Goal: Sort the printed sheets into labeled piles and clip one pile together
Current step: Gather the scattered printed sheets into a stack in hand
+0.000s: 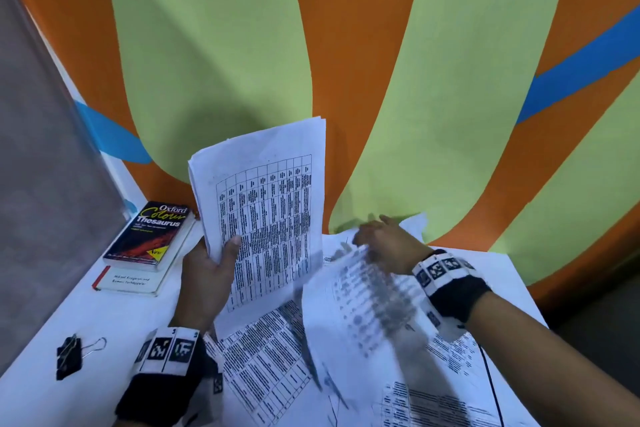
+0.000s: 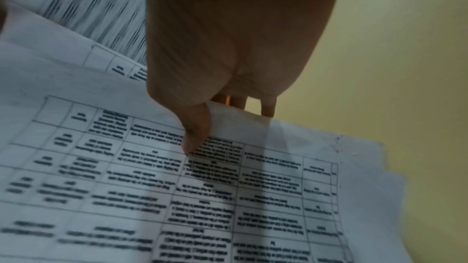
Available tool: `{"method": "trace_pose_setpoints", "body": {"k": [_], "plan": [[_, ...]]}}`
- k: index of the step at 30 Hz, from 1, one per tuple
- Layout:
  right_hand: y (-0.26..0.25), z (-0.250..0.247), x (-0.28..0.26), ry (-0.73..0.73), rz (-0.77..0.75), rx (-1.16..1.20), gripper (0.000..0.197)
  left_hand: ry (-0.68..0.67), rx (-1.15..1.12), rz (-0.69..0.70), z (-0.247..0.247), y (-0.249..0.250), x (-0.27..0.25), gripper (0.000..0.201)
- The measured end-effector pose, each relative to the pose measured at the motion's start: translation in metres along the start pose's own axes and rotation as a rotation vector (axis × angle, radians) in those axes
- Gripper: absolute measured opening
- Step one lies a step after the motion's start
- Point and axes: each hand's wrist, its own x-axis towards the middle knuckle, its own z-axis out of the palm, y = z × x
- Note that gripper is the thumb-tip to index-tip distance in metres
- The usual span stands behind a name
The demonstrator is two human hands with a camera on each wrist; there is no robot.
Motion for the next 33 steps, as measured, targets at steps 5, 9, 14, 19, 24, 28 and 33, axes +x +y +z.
{"method": "trace_pose_setpoints", "body": {"k": [5,9,14,19,24,28,33], "plan": [[-0.006,-0.082,-0.028,0.452,0.124,0.665,0.012,-0.053,-0.108,-0.012,-0.001,0.009,0.0,0.025],[-0.012,-0.1,-0.035,0.599,0.179,1.059,0.01,-0.066,-0.227,0.03,-0.004,0.023,-0.002,0.012],[-0.037,-0.07,-0.03,0.408,0.266,1.45,0.023,-0.221,-0.41,-0.052,-0.008,0.04,-0.007,0.019],[-0.071,-0.043,-0.029,0.423,0.327,1.505,0.03,-0.342,-0.544,-0.111,-0.02,0.037,-0.012,0.03],[-0.108,-0.043,-0.028,0.923,0.285,1.497,0.03,-0.234,-0.411,0.123,-0.031,0.046,-0.02,0.037],[-0.128,-0.05,-0.032,1.019,0.129,1.401,0.051,-0.045,-0.276,0.242,-0.037,0.057,-0.013,0.03],[-0.131,-0.04,-0.041,0.965,0.136,1.314,0.073,-0.096,-0.309,0.106,-0.044,0.042,-0.017,0.038]]}}
